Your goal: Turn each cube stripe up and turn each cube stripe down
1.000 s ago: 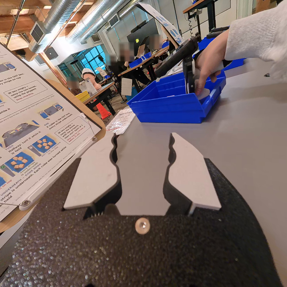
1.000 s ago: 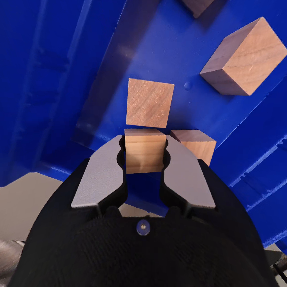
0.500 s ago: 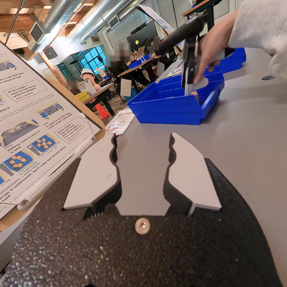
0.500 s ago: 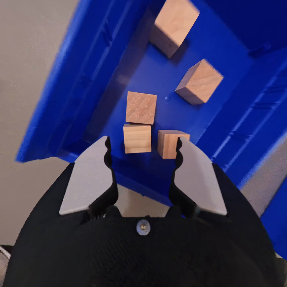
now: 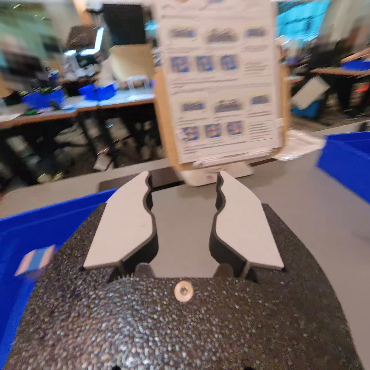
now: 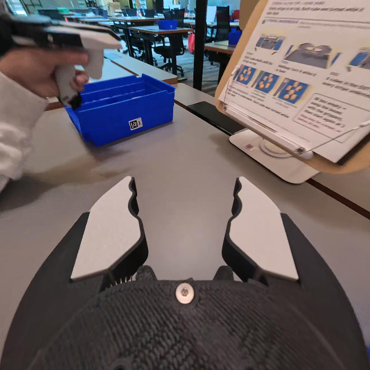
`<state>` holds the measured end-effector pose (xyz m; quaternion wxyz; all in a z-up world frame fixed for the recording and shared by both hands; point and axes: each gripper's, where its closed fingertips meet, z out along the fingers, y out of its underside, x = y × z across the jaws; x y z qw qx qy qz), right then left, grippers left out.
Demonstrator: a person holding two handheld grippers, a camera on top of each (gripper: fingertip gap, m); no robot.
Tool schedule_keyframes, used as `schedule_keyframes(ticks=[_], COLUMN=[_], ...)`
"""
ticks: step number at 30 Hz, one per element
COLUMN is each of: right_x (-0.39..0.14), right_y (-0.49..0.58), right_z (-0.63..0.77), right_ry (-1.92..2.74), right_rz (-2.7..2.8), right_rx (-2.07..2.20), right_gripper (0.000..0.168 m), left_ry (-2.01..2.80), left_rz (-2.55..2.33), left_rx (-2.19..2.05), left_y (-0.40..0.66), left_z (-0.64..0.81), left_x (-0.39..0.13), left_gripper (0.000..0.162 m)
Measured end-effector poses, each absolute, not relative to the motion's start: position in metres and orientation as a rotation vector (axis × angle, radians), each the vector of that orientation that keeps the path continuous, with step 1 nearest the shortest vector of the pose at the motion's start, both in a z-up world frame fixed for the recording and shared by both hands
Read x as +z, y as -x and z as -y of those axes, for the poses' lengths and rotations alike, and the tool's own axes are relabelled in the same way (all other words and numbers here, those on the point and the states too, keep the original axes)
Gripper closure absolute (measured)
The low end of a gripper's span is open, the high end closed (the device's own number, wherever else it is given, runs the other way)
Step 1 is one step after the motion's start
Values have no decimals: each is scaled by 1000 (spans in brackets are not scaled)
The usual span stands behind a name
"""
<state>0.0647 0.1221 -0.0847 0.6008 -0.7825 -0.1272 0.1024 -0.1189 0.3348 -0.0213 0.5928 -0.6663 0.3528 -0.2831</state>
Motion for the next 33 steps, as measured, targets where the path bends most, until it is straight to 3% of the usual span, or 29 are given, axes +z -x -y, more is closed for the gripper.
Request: schedule_keyframes(ticks=[3, 8, 14, 24, 33], right_x=[-110, -137, -137, -136, -136], right_y=[-55, -58, -63, -61, -60], right_z=[-141, -150, -143, -142, -142], right_ry=[1751, 1659, 1605, 1600, 1600], right_rz=[281, 155, 146, 155, 157], right_rx=[263, 369, 360, 371, 374], right_gripper=[75, 80, 82, 82, 82], left_ry=[1741, 2163, 2415, 2685, 2730], left_rz=[-766, -701, -723, -830, -822], left_rx=[-468, -293, -163, 179, 213], left_y=[175, 234, 246, 263, 261], left_z=[-402, -478, -510, -537, -542], left_x=[-44, -123, -171, -196, -224], left_gripper=[98, 82, 82, 83, 92])
